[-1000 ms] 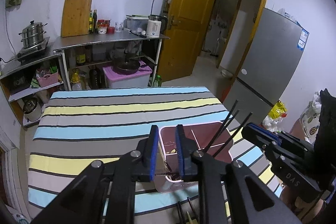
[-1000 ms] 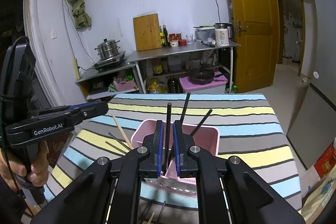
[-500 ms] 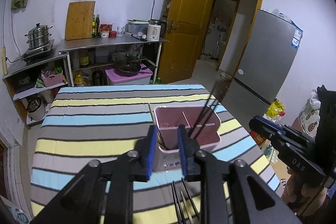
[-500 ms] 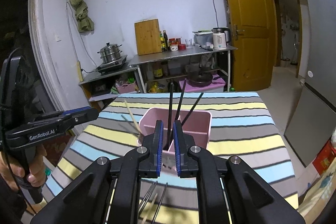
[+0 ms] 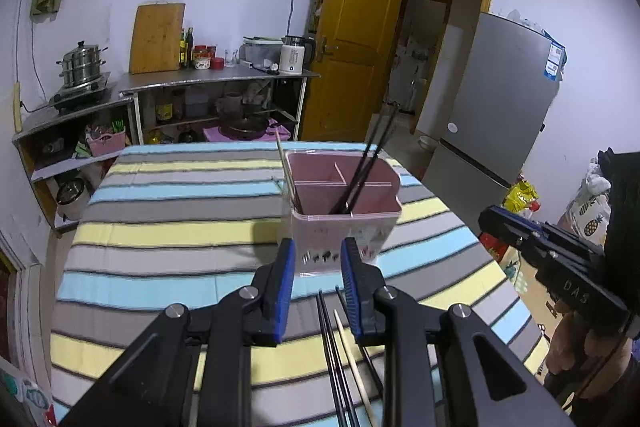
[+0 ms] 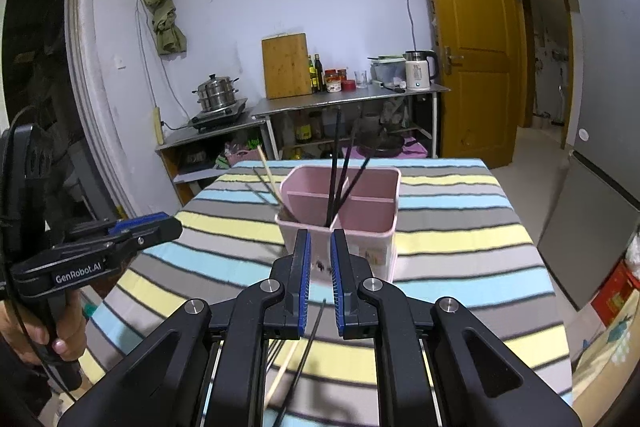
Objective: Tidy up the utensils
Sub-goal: 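Move both open tools back down to the remaining chopsticks, then grasp a black chopstick with the left tool while the right tool grasps another black chopstick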
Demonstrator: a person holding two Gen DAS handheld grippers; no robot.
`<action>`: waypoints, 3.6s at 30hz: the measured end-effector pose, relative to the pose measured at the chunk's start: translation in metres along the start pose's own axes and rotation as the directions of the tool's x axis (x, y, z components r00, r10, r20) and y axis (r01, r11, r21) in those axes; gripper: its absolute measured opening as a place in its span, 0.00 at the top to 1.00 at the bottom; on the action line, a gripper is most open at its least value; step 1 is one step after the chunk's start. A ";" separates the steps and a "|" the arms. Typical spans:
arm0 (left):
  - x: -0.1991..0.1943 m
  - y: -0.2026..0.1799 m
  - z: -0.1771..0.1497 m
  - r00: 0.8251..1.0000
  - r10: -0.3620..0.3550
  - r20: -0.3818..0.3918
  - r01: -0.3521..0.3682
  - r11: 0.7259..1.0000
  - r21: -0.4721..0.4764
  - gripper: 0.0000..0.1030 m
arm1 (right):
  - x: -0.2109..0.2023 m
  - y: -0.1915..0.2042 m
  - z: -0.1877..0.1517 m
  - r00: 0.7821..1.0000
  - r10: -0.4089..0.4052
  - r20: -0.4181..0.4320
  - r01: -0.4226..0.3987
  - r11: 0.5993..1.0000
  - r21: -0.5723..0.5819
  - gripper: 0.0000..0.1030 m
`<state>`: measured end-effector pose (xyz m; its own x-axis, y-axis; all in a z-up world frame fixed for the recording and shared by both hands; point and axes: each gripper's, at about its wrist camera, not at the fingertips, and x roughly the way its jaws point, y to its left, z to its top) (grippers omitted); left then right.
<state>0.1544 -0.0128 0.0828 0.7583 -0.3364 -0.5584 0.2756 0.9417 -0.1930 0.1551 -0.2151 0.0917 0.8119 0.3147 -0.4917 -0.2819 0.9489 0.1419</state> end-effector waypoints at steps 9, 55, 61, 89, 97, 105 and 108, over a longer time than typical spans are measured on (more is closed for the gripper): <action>0.000 0.001 -0.041 0.999 0.011 -0.049 -0.011 1.000 -0.003 0.76 | -0.007 -0.008 -0.034 0.999 -0.001 -0.041 0.002 1.000 0.029 0.90; 0.109 -0.011 -0.114 0.938 0.042 -0.344 -0.029 0.999 0.042 0.71 | 0.035 -0.033 -0.092 0.978 0.018 -0.209 0.012 0.990 0.138 0.85; 0.112 -0.010 -0.116 0.937 0.070 -0.342 -0.051 0.997 0.063 0.70 | 0.038 -0.031 -0.093 0.976 0.020 -0.215 0.010 0.991 0.137 0.85; 0.112 0.054 -0.103 0.937 0.062 -0.344 -0.091 0.993 -0.070 0.89 | 0.132 0.010 -0.116 0.915 0.031 -0.402 -0.006 0.998 0.063 0.91; 0.103 0.055 -0.110 0.941 0.036 -0.336 -0.070 0.993 -0.091 0.89 | 0.113 -0.023 -0.120 0.910 0.015 -0.413 0.027 0.995 0.094 0.91; 0.119 0.056 -0.097 0.924 0.045 -0.379 -0.086 0.992 -0.092 0.84 | 0.129 -0.020 -0.110 0.902 -0.012 -0.431 0.047 0.996 0.071 0.91; 0.126 0.058 -0.093 0.919 0.041 -0.392 -0.090 0.990 -0.106 0.84 | 0.139 -0.021 -0.103 0.898 -0.016 -0.440 0.056 0.995 0.077 0.91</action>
<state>0.2105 0.0001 -0.0740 0.4768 -0.2674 -0.8373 0.1423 0.9635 -0.2267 0.2214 -0.1936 -0.0687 0.5089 0.2570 -0.8216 -0.1962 0.9639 0.1800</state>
